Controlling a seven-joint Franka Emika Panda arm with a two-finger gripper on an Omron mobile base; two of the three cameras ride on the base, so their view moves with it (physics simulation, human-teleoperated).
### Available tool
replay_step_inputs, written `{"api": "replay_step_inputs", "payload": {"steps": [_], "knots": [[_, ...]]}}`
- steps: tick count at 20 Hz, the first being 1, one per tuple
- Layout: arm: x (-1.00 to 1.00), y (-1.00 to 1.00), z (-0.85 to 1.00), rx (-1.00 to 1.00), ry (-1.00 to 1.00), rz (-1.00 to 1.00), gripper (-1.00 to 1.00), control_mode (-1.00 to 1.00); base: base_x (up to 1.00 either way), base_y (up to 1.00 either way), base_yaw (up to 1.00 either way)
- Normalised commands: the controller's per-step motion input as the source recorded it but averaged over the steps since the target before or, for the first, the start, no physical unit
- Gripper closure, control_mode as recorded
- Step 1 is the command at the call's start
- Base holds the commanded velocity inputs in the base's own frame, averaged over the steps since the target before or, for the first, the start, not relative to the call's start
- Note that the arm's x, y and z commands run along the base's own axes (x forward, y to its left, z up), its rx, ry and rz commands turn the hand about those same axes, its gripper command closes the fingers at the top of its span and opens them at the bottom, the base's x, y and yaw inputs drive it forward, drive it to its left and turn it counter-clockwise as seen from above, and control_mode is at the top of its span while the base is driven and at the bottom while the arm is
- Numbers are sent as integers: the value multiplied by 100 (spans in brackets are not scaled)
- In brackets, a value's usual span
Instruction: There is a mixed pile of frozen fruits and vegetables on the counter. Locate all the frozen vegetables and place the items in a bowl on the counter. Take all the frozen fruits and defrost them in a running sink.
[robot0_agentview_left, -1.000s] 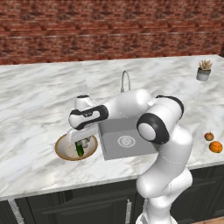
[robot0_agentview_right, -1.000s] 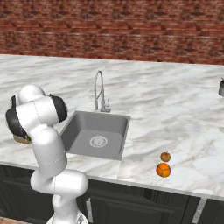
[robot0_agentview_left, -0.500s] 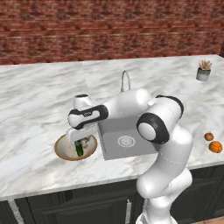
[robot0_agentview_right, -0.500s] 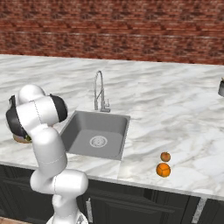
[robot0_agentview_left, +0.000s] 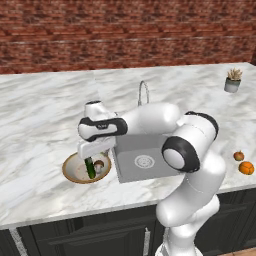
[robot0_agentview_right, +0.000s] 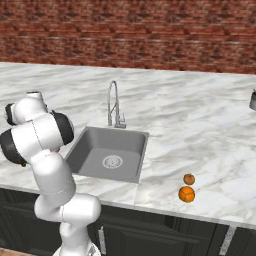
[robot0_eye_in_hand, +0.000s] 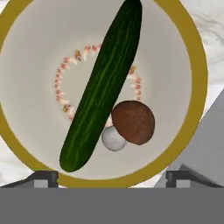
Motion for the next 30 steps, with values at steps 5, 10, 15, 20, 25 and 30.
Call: {"api": "replay_step_inputs", "payload": {"steps": [5, 10, 15, 20, 25, 30], "knots": [[-52, -91, 13, 0, 0, -2, -100, -100, 0, 0, 0], [-50, -97, 13, -1, -1, -2, -100, -100, 0, 0, 0], [-31, -89, 27, -7, 0, 0, -100, -100, 0, 0, 0], [-19, -82, 24, -9, 2, -2, -100, -100, 0, 0, 0], [-11, -77, 6, -8, 8, -14, -100, -100, 0, 0, 0], [-3, -47, 5, -7, 4, -27, -100, -100, 0, 0, 0]]}}
